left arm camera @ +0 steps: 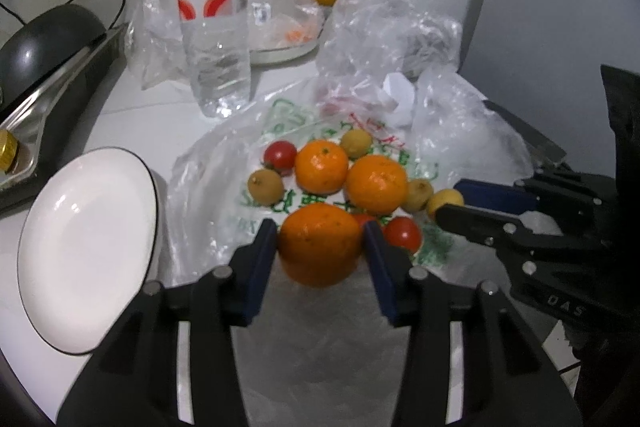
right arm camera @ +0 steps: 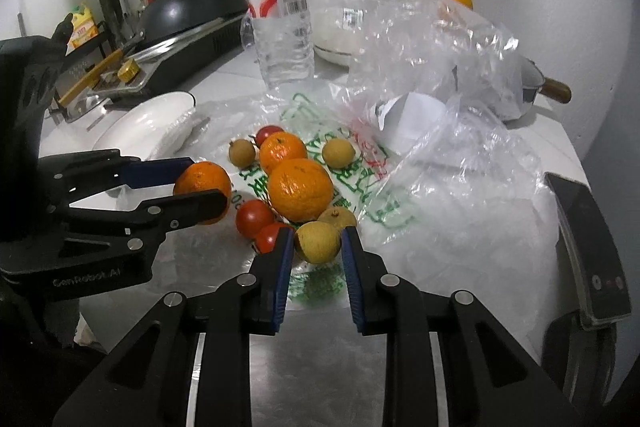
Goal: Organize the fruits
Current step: 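Carry the mandarin with the left gripper while the right carries the brown fruit to the plate, then lower the mandarin onto the white plate and open the left gripper, then lower the brown fruit onto the white plate and open the right gripper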
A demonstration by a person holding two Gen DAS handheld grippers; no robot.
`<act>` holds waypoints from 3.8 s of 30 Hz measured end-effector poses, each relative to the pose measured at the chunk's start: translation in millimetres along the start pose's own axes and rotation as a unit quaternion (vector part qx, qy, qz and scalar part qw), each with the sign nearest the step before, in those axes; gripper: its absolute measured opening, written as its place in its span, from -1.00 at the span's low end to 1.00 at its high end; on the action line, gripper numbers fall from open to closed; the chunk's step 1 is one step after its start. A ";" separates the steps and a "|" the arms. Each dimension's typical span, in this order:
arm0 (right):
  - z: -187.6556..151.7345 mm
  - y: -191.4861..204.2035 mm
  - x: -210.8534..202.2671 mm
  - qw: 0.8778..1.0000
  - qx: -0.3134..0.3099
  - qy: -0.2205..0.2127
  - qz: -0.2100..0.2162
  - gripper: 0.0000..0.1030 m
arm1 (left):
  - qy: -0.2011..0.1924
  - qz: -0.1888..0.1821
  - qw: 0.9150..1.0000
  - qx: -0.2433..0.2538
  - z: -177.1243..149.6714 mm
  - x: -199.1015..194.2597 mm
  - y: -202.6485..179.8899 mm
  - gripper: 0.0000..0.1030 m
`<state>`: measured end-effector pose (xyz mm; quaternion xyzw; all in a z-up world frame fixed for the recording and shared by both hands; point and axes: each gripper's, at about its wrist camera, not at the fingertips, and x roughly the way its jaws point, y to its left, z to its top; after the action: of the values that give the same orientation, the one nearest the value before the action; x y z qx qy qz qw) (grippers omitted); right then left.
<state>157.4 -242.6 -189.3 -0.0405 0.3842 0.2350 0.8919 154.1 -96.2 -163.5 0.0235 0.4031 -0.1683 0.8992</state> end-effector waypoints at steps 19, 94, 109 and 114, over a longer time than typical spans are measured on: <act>25.2 48.1 -23.1 0.999 -0.035 -0.039 0.005 -0.48 | -0.078 0.039 0.996 0.005 -6.4 -71.3 36.4 -0.11; 134.7 247.4 157.2 0.991 -0.093 0.047 0.080 -0.48 | -0.115 0.137 0.978 -0.105 -71.3 -90.0 255.9 0.26; 131.1 243.3 127.3 0.993 -0.093 0.023 0.063 -0.42 | -0.117 0.150 0.976 -0.104 -69.3 -103.1 244.1 0.26; 126.7 235.9 106.2 0.994 -0.092 0.011 0.059 -0.42 | -0.121 0.150 0.977 -0.093 -66.0 -109.9 226.4 0.26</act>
<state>198.8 39.7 -149.7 -0.1021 0.3723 0.3211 0.8648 111.7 160.0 -148.6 -0.0203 0.2966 0.0053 0.9548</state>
